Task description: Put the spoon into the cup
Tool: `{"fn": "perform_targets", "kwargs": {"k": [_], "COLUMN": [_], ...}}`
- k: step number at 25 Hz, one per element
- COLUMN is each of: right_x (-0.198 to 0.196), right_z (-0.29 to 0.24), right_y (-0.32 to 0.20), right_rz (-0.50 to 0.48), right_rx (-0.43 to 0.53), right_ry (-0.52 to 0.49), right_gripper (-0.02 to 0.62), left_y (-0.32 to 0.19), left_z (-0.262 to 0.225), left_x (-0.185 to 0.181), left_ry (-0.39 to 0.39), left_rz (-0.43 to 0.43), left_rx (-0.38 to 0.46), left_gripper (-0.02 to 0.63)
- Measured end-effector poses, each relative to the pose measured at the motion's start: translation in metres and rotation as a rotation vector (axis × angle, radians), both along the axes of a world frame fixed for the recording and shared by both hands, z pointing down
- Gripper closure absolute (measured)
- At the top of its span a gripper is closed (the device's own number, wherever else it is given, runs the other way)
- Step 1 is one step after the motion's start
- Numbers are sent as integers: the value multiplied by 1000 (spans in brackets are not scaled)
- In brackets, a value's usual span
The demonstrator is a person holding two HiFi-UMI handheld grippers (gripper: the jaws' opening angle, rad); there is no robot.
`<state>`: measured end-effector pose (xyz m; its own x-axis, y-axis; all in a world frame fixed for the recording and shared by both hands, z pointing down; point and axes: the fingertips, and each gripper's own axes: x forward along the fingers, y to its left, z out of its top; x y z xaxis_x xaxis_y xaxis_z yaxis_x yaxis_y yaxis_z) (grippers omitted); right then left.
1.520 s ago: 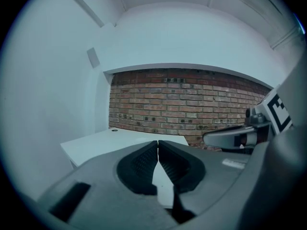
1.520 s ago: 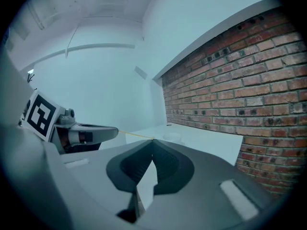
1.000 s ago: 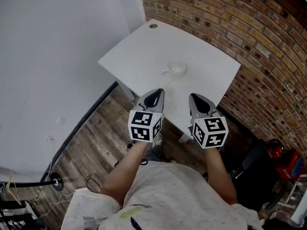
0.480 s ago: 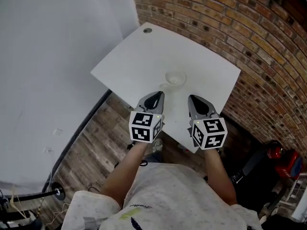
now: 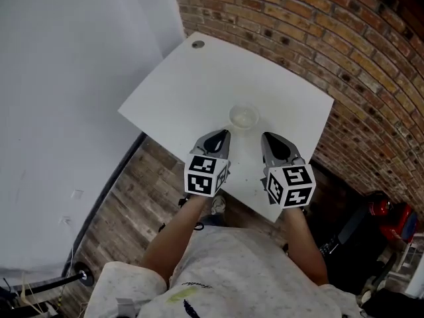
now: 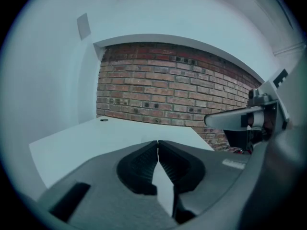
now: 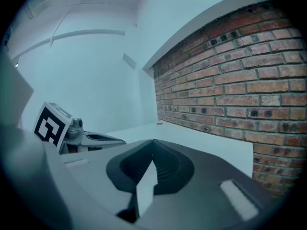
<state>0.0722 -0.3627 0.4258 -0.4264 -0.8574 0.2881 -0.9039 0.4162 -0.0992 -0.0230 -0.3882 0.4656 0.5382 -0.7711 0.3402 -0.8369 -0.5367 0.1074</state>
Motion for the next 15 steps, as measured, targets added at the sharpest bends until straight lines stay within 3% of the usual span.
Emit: {"fn": "perform_targets", "kwargs": {"k": [15], "right_x": [4], "right_z": [14], "right_y": [-22], "right_rz": [46], "right_rx": [-35], "right_ry": [24], "right_gripper": [586], "left_y": [-30], "left_z": [30], "left_x": [15], "left_ry": [-75], "left_rz": [82], "left_rx": [-65], "left_gripper": [601]}}
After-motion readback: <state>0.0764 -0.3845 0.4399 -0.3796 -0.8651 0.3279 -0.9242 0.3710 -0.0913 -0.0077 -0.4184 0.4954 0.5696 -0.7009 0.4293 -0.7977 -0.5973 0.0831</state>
